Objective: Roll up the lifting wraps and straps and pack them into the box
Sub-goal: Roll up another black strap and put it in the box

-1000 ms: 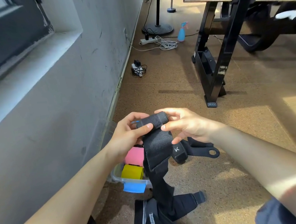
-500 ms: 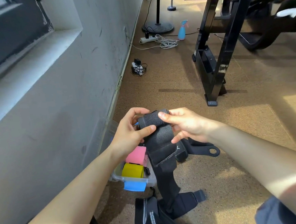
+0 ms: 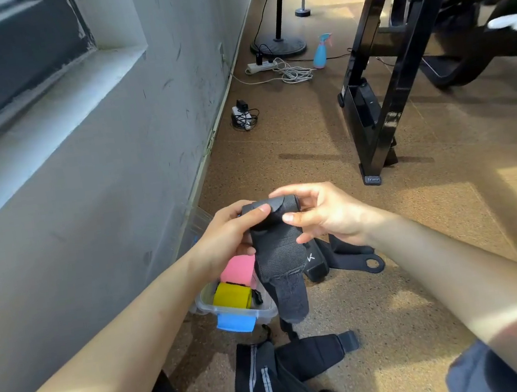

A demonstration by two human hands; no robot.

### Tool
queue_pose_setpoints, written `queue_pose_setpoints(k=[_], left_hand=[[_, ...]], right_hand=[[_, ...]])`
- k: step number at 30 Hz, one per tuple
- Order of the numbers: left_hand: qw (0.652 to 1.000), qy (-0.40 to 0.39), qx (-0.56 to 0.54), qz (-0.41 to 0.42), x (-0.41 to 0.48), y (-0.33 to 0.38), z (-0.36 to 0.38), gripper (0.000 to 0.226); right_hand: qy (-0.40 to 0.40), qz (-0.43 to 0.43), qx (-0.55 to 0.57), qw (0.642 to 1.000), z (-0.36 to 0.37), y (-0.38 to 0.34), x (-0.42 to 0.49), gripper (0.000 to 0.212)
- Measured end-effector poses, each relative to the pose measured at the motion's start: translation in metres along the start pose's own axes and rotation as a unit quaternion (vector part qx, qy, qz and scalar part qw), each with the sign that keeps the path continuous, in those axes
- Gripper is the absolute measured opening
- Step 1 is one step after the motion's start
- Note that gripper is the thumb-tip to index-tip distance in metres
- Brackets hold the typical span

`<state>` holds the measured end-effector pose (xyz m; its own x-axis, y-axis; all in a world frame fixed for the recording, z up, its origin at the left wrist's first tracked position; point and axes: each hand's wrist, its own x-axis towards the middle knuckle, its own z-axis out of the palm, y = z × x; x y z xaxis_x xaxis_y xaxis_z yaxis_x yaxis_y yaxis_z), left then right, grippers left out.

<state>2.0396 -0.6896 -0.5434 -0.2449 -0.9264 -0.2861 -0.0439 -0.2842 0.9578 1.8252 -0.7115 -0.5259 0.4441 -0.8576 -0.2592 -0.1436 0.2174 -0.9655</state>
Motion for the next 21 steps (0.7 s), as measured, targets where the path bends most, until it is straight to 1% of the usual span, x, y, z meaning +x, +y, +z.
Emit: queue_pose_setpoints(k=[3, 5, 7, 10, 15, 17, 19, 21], left_hand=[[1.0, 0.007, -0.017, 0.01, 0.0017, -0.0008, -0.0009, 0.025], [0.999, 0.012, -0.02, 0.024, 0.0025, -0.0026, -0.0009, 0.034], [0.999, 0.012, -0.02, 0.04, 0.0036, -0.0044, -0.002, 0.041], [0.997, 0.009, -0.021, 0.068, 0.0046, -0.0071, -0.0045, 0.043], [0.994, 0.022, -0.006, 0.11, 0.0027, -0.0078, -0.0012, 0.05], [0.992, 0.034, 0.0, 0.122, 0.0032, -0.0079, -0.0005, 0.053], [0.993, 0.042, -0.011, 0.108, 0.0039, -0.0076, -0.0006, 0.059], [0.997, 0.031, -0.017, 0.068, 0.005, -0.0074, -0.002, 0.062]], right_hand=[[0.003, 0.006, 0.012, 1.0, 0.0008, -0.0021, 0.0007, 0.049], [0.006, 0.022, 0.025, 0.999, 0.0023, -0.0052, 0.0002, 0.053], [0.004, 0.042, 0.022, 0.999, 0.0045, -0.0081, -0.0004, 0.047], [0.003, 0.06, 0.006, 0.998, 0.0059, -0.0086, -0.0004, 0.044], [0.015, 0.033, -0.004, 0.999, 0.0051, -0.0041, 0.002, 0.031], [0.025, 0.021, 0.004, 0.999, 0.0046, -0.0033, 0.0033, 0.03], [0.035, 0.014, 0.009, 0.999, 0.0041, -0.0034, 0.0044, 0.035], [0.037, 0.007, 0.015, 0.999, 0.0035, -0.0037, 0.0048, 0.041]])
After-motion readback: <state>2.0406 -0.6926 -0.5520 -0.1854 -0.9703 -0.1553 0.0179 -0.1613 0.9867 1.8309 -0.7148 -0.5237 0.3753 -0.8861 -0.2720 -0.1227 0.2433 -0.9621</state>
